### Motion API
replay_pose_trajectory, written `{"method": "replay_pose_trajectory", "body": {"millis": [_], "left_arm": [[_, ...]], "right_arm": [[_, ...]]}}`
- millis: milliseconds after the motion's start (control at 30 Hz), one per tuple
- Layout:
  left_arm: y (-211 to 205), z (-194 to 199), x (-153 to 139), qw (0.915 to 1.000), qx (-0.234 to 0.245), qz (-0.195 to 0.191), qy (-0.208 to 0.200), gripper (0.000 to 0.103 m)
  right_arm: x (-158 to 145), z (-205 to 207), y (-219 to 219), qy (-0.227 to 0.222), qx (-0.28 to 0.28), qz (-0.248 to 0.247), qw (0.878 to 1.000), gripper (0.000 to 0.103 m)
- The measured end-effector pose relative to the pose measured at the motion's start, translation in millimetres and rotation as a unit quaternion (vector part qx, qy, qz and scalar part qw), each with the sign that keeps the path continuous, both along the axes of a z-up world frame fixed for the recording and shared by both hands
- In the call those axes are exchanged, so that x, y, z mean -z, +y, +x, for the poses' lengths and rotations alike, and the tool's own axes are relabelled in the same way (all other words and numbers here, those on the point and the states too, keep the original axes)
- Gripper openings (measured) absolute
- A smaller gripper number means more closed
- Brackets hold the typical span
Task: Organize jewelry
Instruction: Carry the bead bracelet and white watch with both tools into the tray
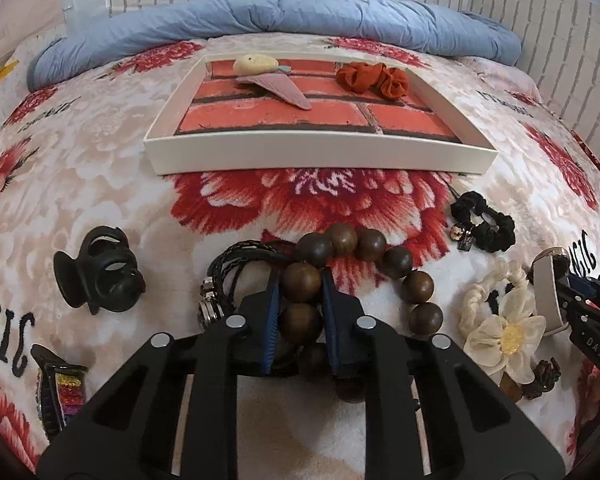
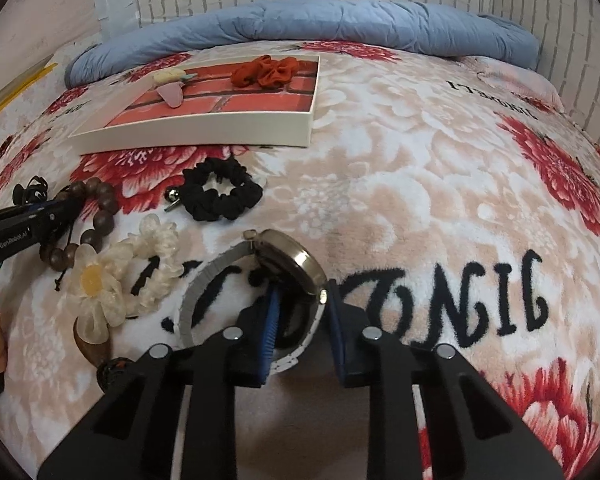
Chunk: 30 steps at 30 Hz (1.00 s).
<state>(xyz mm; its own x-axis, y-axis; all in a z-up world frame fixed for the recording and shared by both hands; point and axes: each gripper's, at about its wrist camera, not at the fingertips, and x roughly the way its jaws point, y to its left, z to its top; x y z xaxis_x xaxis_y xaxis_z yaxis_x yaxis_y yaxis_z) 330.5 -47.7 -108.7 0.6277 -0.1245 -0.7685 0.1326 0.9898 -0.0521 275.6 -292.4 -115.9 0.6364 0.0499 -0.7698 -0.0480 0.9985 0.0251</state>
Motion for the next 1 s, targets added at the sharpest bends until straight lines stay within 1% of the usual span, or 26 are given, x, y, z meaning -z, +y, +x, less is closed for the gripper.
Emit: {"method": "replay_pose_trajectory", "body": {"millis": [267, 400, 500, 700, 867, 1000], "left_arm": [[-2, -10, -15, 0.9995, 0.005, -0.008, -0.030, 0.018], [-7, -18, -27, 0.9987, 0.015, -0.011, -0.047, 0.018], [-8, -22, -33, 0.9983, 0.022, -0.017, -0.052, 0.018], [-8, -23, -44, 0.9978, 0.024, -0.022, -0.059, 0.018], [-7, -23, -51, 0.9974, 0.027, -0.015, -0.066, 0.018], [-7, -22, -59, 0.9968, 0.029, -0.014, -0.073, 0.018]], "right_arm": [[-5, -4, -4, -0.014, 0.000, 0.014, 1.000, 0.017], [-10, -8, -8, -0.025, 0.006, 0.024, 0.999, 0.017], [-12, -8, -11, -0.027, 0.010, 0.033, 0.999, 0.016], [-13, -9, -13, -0.030, 0.012, 0.035, 0.999, 0.016], [-13, -9, -13, -0.029, 0.013, 0.037, 0.999, 0.016], [-24, -9, -12, -0.046, 0.014, 0.038, 0.998, 0.016]]}}
